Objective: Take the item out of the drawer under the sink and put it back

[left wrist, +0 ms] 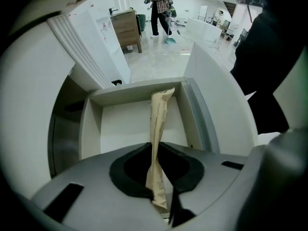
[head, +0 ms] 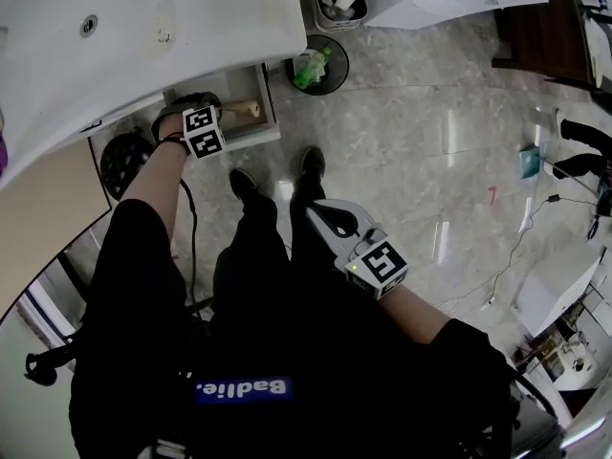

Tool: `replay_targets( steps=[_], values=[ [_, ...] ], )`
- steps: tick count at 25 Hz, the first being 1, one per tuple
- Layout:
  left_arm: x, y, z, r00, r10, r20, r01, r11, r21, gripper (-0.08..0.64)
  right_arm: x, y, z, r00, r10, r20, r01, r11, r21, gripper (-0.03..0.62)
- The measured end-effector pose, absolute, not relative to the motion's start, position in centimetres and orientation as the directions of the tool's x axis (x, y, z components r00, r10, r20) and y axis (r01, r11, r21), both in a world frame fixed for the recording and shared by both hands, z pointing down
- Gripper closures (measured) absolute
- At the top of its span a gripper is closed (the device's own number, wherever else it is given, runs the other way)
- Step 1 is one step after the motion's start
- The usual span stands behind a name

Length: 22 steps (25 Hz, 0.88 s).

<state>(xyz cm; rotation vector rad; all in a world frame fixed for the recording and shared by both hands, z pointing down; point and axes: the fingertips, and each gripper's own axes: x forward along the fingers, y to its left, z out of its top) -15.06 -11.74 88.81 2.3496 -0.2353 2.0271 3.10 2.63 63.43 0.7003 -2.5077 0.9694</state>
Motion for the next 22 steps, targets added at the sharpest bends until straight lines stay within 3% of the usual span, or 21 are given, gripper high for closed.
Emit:
replay_targets(
  steps=[12,22],
  values=[
    [-15.2,-11.3,81.4,0.172,-0.158,0.972,-0.188,-0.974,-0.125,0.511,1.7,2.0,59.6,-0.828,-0.342,0.445,-0.540,0.699,-0.468,0.591],
    [-15.5,-8.4,72.9,0.259,-0.273,0.927,-0.443,-0.886,-0.137,0.511,0.7,1.4,54.7,-0.835,-0.373,0.405,-0.532,0.736,-0.419,0.591]
  ],
)
